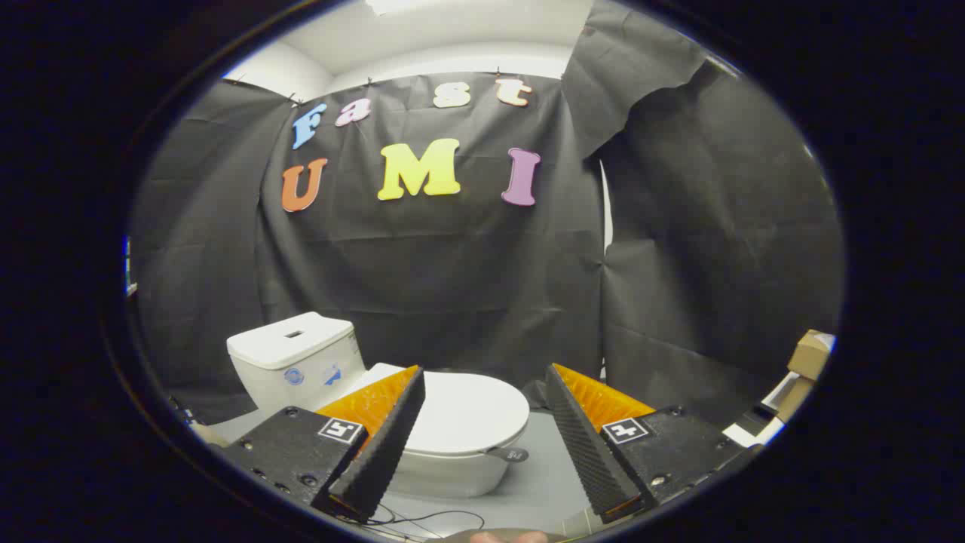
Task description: Open the toilet lid.
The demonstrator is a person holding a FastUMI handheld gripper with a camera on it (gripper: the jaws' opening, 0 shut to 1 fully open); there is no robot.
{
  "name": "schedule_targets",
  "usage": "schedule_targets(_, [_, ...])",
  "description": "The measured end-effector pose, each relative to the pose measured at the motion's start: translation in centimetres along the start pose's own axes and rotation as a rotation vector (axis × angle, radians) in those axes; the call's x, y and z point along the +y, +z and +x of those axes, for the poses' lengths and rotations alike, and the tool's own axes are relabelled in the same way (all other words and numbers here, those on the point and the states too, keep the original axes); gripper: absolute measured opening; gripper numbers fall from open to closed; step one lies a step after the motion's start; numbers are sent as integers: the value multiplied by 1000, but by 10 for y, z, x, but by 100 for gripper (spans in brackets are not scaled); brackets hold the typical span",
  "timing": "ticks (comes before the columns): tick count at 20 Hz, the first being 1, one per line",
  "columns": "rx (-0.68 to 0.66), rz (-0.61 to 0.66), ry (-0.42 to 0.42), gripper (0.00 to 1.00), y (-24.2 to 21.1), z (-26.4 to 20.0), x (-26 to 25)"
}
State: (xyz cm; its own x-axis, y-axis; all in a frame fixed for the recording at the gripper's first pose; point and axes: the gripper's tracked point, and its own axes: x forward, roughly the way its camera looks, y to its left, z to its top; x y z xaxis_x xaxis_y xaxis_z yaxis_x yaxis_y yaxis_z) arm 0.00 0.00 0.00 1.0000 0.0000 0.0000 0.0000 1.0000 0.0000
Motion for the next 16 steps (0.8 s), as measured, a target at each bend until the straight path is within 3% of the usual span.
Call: schedule_targets(16, [22, 9, -9, 100, -11, 4, -7])
